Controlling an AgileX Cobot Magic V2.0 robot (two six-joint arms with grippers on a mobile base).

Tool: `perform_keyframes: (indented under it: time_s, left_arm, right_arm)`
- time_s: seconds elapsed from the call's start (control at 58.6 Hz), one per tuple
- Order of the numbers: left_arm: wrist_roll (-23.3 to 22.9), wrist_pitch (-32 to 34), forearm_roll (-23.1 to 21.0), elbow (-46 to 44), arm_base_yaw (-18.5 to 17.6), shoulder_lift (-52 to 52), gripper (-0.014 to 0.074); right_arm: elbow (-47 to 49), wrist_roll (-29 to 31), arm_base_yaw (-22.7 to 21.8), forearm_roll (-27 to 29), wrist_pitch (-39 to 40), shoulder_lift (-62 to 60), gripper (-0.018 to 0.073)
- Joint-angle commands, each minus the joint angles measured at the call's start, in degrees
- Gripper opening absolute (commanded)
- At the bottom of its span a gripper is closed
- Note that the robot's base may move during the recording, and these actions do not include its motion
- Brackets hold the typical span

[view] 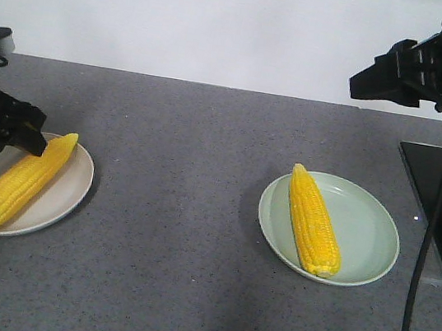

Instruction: Distribute corn equally

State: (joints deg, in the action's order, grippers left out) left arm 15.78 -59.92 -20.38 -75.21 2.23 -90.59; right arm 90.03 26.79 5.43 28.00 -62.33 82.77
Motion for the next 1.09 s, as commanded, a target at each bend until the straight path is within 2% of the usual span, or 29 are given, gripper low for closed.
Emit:
perform_keyframes:
  time_s: [0.0,0.068,0.153,0.222,0.307,0.392,0.495,0.58,0.716,0.784,0.904,1.074]
  left_arm:
    - [3.8,1.0,-6.8,-1.6,-0.2,6.6,0.034]
    - [6.5,1.2,-10.3,-1.6,-0.2,10.1,0.0272]
    - [9.0,1.5,-13.9,-1.6,-0.2,14.0,0.0178]
    - [11.7,1.8,-15.9,-1.6,-0.2,17.1,0.0099]
    - [13.9,2.6,-16.3,-0.9,-0.2,21.4,-0.001]
    - [16.6,5.5,-17.5,3.2,-0.2,26.8,-0.0008]
    - [19.7,10.2,-20.2,12.3,-0.2,33.0,-0.0008]
    - [23.1,14.1,-24.7,21.7,-0.2,38.5,-0.0008]
    - [33.3,22.1,-33.6,36.1,-0.2,46.8,-0.0008]
    - [36.4,25.7,-37.1,41.0,-0.2,50.3,-0.0007]
    - [37.2,28.5,-41.0,46.0,-0.2,54.5,-0.0007]
    - [37.1,27.9,-41.1,46.3,-0.2,56.6,-0.0007]
  right_arm:
    - [-0.5,3.3,-0.2,4.7,2.7,-4.8,0.0097]
    - [-4.2,7.2,-0.2,7.6,3.4,-8.2,-0.0017]
    - [-12.4,11.5,-0.2,12.4,5.9,-13.3,-0.001]
    - [-20.3,15.6,-0.2,17.0,10.8,-18.4,-0.0007]
    - [-30.4,21.5,-0.2,20.8,17.6,-25.4,-0.0006]
    - [-41.4,27.6,-0.2,23.4,23.9,-32.3,-0.0006]
    - [-51.5,29.2,-0.2,23.8,28.7,-37.8,-0.0006]
    - [-57.9,29.2,-0.2,23.8,31.9,-41.6,-0.0006]
    - [-64.8,29.2,-0.2,23.8,36.2,-45.6,-0.0006]
    - [-66.6,29.2,-0.2,23.8,36.7,-46.6,-0.0006]
    - [-68.5,29.2,-0.2,23.8,36.1,-47.1,-0.0006]
    - [-69.4,29.2,-0.2,23.8,36.0,-47.1,-0.0006]
